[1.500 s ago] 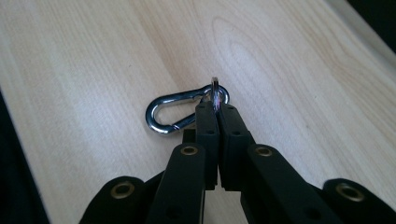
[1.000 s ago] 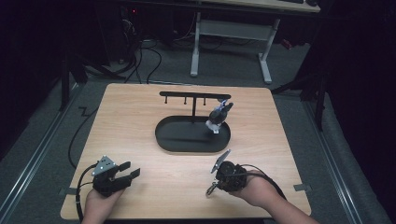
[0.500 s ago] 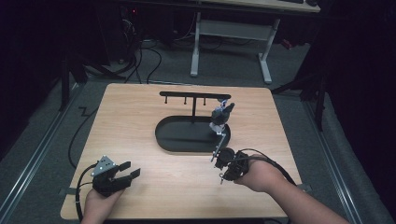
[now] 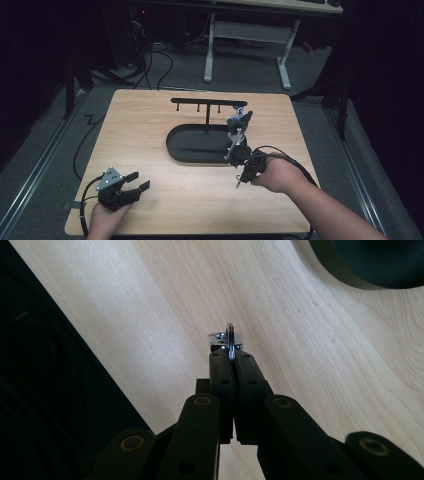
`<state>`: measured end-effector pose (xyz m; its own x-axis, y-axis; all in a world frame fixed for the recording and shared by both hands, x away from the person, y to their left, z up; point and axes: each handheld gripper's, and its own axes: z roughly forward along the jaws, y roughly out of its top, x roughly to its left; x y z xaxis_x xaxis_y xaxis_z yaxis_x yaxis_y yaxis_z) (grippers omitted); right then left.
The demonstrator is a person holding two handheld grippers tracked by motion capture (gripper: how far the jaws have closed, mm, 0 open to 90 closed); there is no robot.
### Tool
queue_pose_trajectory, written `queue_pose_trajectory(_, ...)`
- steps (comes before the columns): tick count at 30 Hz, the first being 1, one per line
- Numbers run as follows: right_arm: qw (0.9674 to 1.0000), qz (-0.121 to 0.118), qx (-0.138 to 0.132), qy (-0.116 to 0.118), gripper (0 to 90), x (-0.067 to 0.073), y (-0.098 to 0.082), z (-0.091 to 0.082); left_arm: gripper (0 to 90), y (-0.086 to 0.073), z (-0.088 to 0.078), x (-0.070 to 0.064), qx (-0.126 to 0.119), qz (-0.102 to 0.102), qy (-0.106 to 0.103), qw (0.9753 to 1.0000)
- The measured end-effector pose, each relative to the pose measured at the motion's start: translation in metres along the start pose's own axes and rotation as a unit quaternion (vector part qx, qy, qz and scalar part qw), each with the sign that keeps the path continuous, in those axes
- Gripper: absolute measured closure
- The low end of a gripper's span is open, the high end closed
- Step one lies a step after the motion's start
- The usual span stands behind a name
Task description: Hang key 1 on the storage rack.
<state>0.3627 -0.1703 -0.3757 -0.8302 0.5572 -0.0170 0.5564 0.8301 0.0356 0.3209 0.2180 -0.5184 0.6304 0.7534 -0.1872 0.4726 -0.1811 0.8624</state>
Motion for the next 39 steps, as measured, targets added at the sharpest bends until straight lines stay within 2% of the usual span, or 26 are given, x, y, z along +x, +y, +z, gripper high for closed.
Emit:
queue_pose_trajectory(5,0.9996,0.027,0.003,0.010,89.2,-0.011,0.006,-0.009,38.1,0.000,0.001,-0.001,0.000,0.005,-0.002,1.0000)
queue_pose_trajectory(12,0.9987,0.050,0.000,0.006,89.2,-0.028,0.022,-0.023,31.9,0.000,-0.001,-0.004,-0.016,0.019,-0.002,0.9997)
queue_pose_trajectory(17,0.9976,0.069,0.003,0.002,89.1,-0.041,0.033,-0.028,30.1,0.001,-0.001,-0.005,-0.018,0.029,-0.002,0.9994)
queue_pose_trajectory(20,0.9978,0.066,0.001,-0.001,89.1,-0.049,0.040,-0.030,30.1,0.000,-0.001,-0.005,-0.018,0.028,-0.003,0.9994)
queue_pose_trajectory(21,0.9972,0.075,0.003,-0.002,89.1,-0.050,0.043,-0.031,30.1,0.000,-0.002,-0.005,-0.018,0.028,-0.002,0.9995)
queue_pose_trajectory(25,0.9961,0.088,0.000,-0.002,89.1,-0.058,0.053,-0.034,30.2,0.000,-0.002,-0.004,-0.017,0.028,-0.002,0.9995)
queue_pose_trajectory(26,0.9964,0.085,-0.005,-0.001,89.1,-0.061,0.055,-0.035,30.2,0.000,-0.002,-0.004,-0.017,0.027,-0.003,0.9995)
queue_pose_trajectory(30,0.9947,0.103,-0.008,0.001,89.1,-0.067,0.064,-0.039,30.5,0.000,-0.001,-0.004,-0.016,0.026,-0.006,0.9995)
queue_pose_trajectory(31,0.9954,0.095,-0.009,-0.003,89.1,-0.070,0.065,-0.039,30.5,0.000,-0.001,-0.004,-0.016,0.026,-0.006,0.9995)
queue_pose_trajectory(32,0.9943,0.106,-0.006,0.000,89.1,-0.070,0.067,-0.040,30.5,0.000,-0.001,-0.004,-0.015,0.027,-0.006,0.9995)
queue_pose_trajectory(34,0.9947,0.102,-0.011,-0.002,89.1,-0.074,0.070,-0.041,30.6,-0.001,0.000,-0.005,-0.015,0.026,-0.006,0.9995)
queue_pose_trajectory(39,0.9936,0.112,-0.016,-0.003,89.1,-0.081,0.077,-0.044,30.2,-0.001,0.000,-0.005,-0.016,0.028,-0.004,0.9995)
